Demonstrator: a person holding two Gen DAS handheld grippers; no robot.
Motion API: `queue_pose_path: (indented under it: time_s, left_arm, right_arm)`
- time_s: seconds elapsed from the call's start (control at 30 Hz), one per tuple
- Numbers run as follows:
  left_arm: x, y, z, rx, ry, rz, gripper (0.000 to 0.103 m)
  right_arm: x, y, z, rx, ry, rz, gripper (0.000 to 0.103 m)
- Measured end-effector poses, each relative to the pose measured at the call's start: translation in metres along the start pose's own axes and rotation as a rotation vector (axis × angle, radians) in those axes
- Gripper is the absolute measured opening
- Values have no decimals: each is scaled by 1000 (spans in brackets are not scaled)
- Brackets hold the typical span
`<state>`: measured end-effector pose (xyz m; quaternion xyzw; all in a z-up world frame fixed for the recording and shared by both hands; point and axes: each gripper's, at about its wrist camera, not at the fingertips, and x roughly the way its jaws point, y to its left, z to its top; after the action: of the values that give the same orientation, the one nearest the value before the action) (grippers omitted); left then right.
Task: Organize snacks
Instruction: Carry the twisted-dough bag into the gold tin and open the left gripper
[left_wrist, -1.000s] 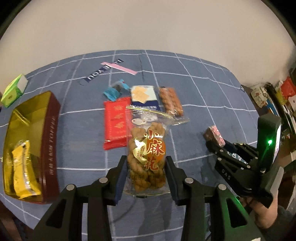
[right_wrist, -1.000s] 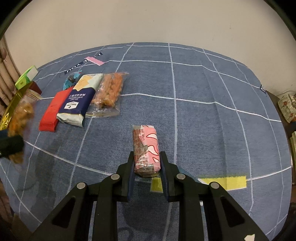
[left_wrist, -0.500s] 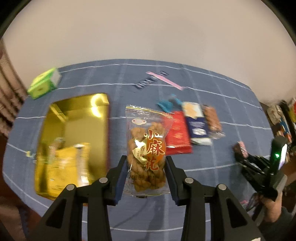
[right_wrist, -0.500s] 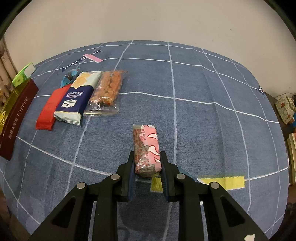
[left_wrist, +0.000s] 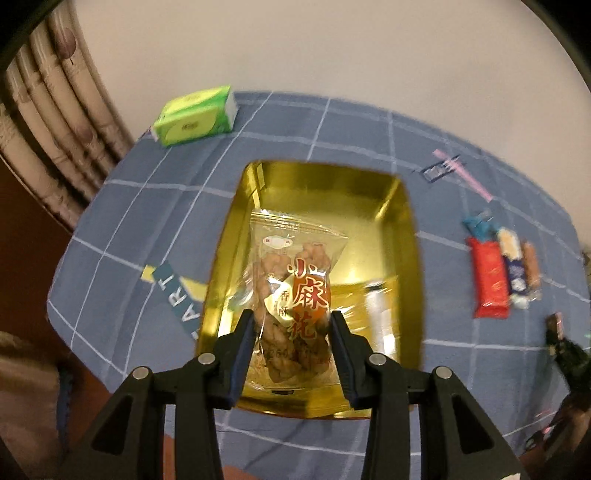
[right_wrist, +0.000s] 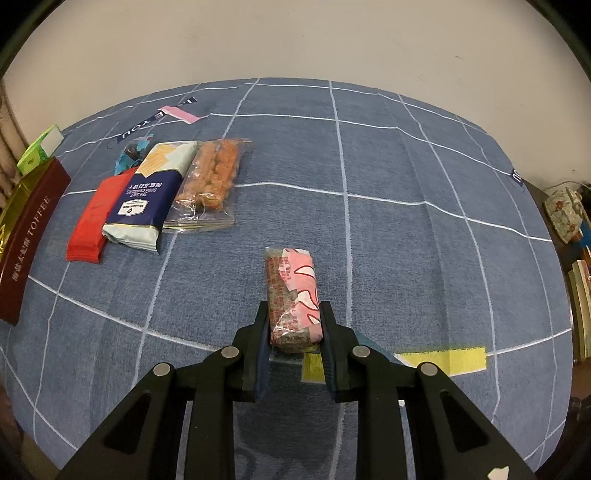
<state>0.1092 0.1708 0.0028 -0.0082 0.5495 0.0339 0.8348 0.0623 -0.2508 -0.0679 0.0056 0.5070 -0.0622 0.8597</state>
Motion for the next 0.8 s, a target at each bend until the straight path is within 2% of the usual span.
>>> queue_pose_path:
  time_s: [0.1, 0.5, 0.8]
  left_arm:
    - [17, 7, -7, 17, 35, 28, 41]
    - [47, 19, -22, 24, 90, 28, 41]
    - [45, 17, -31, 45, 66, 40, 42]
  right_arm:
    - [0, 1, 0, -2, 5, -7, 22]
    - [0, 6, 2, 0, 18, -39, 22]
    - [-1, 8, 2, 5, 14, -59, 22]
